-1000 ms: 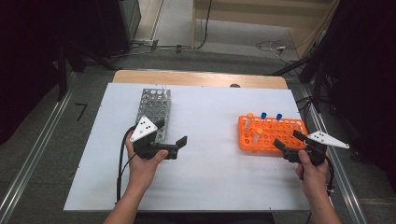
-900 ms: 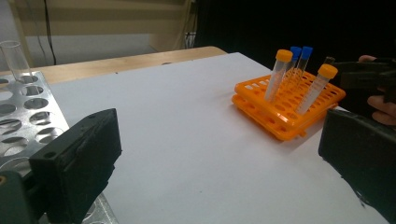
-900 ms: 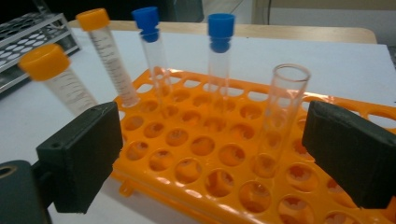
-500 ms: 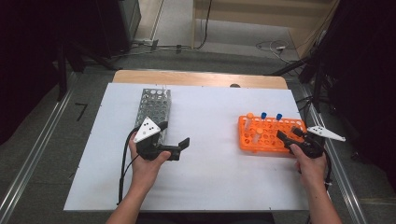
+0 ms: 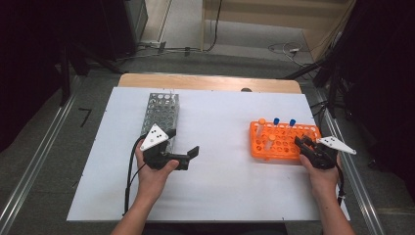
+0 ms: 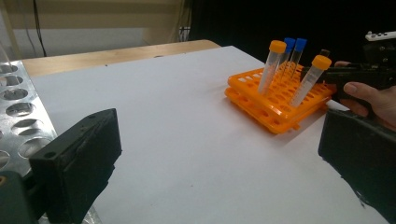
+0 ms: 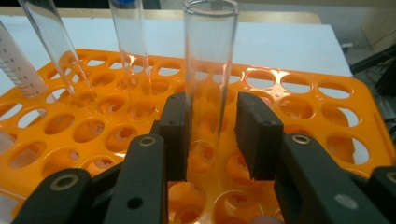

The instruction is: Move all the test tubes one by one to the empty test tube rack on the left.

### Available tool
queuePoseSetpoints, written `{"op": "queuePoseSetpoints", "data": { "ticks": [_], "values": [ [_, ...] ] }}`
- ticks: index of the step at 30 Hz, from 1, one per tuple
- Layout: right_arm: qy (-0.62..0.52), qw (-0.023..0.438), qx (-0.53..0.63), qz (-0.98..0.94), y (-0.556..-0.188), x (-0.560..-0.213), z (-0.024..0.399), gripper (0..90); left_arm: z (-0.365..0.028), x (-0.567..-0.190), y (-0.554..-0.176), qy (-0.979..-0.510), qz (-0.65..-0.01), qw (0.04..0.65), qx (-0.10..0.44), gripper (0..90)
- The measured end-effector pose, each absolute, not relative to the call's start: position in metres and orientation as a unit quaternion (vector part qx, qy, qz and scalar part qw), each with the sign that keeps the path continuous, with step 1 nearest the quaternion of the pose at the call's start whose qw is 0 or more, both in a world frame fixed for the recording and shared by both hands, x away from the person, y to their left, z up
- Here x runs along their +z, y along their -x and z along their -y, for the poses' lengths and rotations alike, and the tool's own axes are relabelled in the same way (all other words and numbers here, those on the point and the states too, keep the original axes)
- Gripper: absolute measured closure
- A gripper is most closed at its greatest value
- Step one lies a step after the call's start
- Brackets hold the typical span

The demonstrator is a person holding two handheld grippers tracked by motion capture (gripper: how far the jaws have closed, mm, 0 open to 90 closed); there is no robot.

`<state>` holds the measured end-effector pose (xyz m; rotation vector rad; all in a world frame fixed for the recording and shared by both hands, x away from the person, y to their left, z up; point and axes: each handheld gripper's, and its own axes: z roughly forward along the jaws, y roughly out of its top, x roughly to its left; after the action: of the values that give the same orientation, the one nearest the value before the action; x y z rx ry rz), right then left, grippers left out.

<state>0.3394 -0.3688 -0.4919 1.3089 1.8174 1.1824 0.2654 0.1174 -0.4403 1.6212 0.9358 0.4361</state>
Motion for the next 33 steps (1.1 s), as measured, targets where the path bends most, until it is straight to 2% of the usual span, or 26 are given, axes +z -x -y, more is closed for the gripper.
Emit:
{"op": "queuePoseSetpoints", "data": {
  "ticks": [1, 2, 3, 8, 18, 33],
  "values": [
    [-0.493, 0.3, 0.445, -0.685, -0.339, -0.492, 0.369, 64.9, -0.118, -0.44, -0.265, -0.691, -0.399, 0.573, 0.186, 0.0],
    [-0.49, 0.301, 0.447, -0.685, -0.339, -0.492, 0.369, 71.3, -0.118, -0.44, -0.265, -0.691, -0.4, 0.572, 0.186, 0.0],
    [-0.485, 0.288, 0.457, -0.687, -0.339, -0.492, 0.369, 73.1, -0.118, -0.44, -0.265, -0.691, -0.4, 0.572, 0.186, 0.0],
    [-0.474, 0.298, 0.458, -0.691, -0.339, -0.49, 0.367, 73.7, -0.118, -0.442, -0.265, -0.693, -0.399, 0.571, 0.184, 0.0],
    [-0.449, 0.299, 0.494, -0.681, -0.32, -0.461, 0.373, 73.8, -0.116, -0.44, -0.262, -0.695, -0.394, 0.573, 0.184, 0.0],
    [-0.386, 0.226, 0.512, -0.733, -0.285, -0.447, 0.349, 73.8, -0.111, -0.439, -0.26, -0.699, -0.385, 0.575, 0.179, 0.0]
  ]
}}
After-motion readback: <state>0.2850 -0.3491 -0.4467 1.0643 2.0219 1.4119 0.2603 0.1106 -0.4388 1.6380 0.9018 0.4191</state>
